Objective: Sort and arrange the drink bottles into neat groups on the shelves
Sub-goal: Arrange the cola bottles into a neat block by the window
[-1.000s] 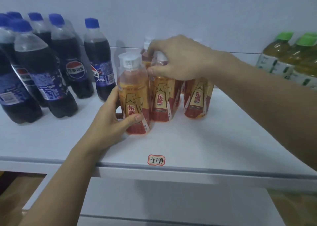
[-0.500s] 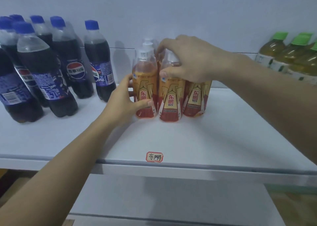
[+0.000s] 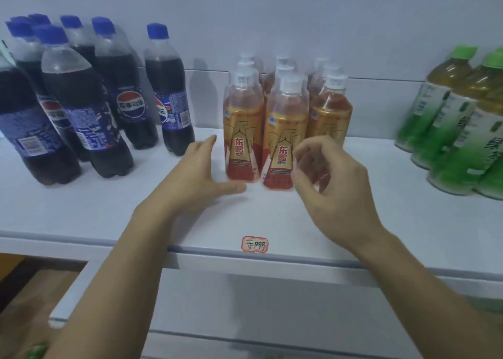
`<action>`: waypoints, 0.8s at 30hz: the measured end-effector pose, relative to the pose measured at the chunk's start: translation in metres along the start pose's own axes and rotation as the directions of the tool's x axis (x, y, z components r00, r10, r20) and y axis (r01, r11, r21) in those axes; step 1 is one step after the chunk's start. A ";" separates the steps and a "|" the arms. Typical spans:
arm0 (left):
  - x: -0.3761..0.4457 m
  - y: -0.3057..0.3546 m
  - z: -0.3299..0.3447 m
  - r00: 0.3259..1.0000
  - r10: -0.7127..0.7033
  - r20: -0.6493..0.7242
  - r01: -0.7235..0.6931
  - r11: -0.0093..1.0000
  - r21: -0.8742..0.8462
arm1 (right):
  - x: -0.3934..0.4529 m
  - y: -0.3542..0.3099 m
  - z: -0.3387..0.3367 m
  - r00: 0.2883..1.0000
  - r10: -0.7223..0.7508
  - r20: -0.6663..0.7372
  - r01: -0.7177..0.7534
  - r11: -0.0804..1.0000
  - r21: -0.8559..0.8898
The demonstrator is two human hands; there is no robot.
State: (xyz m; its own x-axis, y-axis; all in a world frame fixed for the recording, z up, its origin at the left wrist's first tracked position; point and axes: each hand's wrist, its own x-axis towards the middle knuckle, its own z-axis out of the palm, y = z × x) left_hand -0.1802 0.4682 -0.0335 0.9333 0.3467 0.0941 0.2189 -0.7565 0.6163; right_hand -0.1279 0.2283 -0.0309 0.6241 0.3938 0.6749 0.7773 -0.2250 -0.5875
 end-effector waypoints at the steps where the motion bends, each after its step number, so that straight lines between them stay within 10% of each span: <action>1: -0.008 -0.009 -0.006 1.000 -0.004 0.003 0.003 0.993 0.121 | -0.002 -0.007 0.011 1.000 0.024 -0.007 -0.024 0.998 0.059; 16: -0.104 -0.143 -0.129 0.894 -0.008 -0.448 0.040 0.997 0.062 | 0.031 -0.107 0.192 0.955 0.133 0.264 -0.240 0.872 0.428; 24: -0.070 -0.213 -0.203 0.870 -0.015 -0.492 0.002 1.000 -0.026 | 0.072 -0.160 0.269 0.992 0.062 0.109 -0.101 0.914 0.394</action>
State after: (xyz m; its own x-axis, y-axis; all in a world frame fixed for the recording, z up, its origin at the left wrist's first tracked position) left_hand -0.3499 0.7177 -0.0129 0.6689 0.5857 0.4578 0.2133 -0.7411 0.6366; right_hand -0.2291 0.5322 -0.0081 0.6591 0.4733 0.5845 0.6160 0.1061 -0.7806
